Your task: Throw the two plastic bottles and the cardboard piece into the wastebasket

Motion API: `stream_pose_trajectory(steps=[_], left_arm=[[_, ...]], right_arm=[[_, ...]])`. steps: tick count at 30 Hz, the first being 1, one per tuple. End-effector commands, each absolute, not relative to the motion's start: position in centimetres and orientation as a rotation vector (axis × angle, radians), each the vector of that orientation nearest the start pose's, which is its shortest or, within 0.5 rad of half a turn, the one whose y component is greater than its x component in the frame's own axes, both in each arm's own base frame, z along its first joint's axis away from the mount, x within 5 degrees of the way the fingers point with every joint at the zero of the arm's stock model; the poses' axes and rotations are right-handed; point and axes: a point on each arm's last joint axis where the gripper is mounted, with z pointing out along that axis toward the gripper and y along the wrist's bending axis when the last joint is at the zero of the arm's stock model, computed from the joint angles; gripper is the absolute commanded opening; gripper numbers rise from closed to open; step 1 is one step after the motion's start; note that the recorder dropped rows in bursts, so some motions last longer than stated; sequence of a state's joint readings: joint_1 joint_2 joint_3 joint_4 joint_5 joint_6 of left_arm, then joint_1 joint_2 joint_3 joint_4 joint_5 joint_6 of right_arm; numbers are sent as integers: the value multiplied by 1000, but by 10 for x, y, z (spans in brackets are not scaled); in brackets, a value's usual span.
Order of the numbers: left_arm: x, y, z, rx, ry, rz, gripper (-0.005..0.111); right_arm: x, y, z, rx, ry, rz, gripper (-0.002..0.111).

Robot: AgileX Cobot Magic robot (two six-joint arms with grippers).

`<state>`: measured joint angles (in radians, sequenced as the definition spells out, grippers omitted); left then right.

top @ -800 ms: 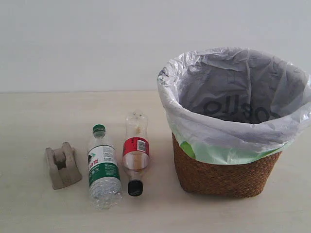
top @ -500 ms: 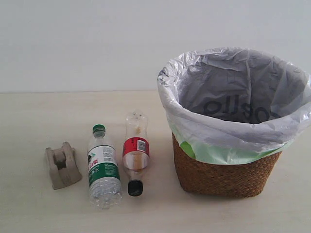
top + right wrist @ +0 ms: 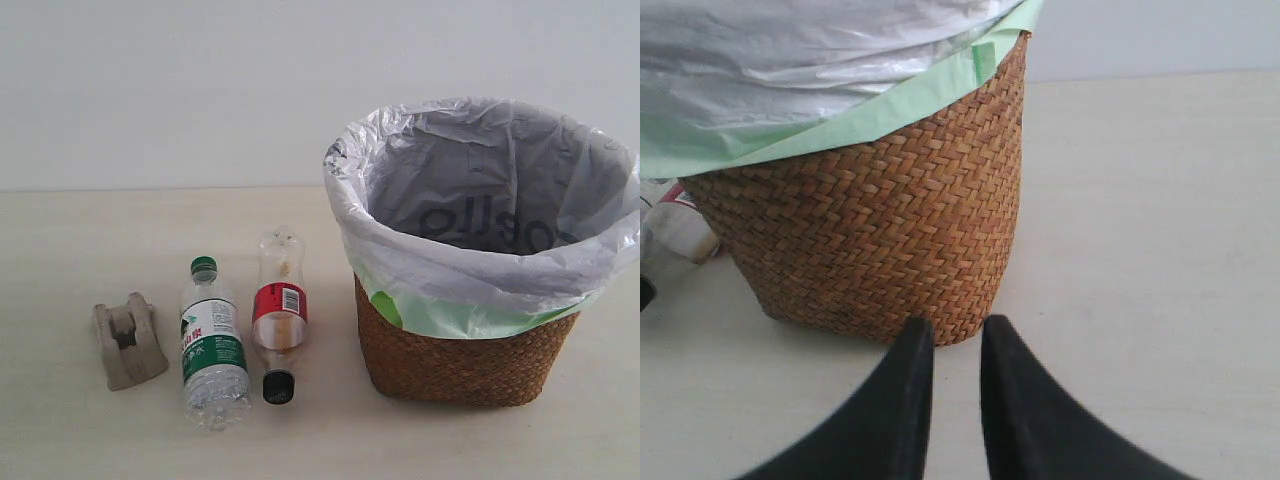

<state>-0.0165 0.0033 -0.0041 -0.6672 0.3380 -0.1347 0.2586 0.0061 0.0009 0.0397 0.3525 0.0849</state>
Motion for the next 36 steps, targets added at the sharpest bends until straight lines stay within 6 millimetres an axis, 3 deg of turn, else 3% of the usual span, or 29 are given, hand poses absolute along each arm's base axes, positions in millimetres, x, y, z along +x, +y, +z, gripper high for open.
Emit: stream_pose_trajectory(steps=[1,15,20,24,28,32,36], left_arm=[[53,-22,192,-622,1694,-889,4],[54,-20,196,-633,1636,-890,4],[53,-21,198,-543,1647,-836,4],[48,-26,233,-398,1656,-800,4],[59,-24,281,-300,1833,-621,4],[95,-18,327,-248,2135,-411,4],[142,-20,357,-240,2320,-387,4]], right_arm=[[51,15,182,-140,1828,278,13],[51,15,182,-140,1828,278,13],[51,15,182,-140,1828,278,13],[51,15,182,-140,1828,278,13],[51,15,182,-142,1828,277,13],[51,15,182,-142,1828,277,13],[51,15,182,-140,1828,278,13]])
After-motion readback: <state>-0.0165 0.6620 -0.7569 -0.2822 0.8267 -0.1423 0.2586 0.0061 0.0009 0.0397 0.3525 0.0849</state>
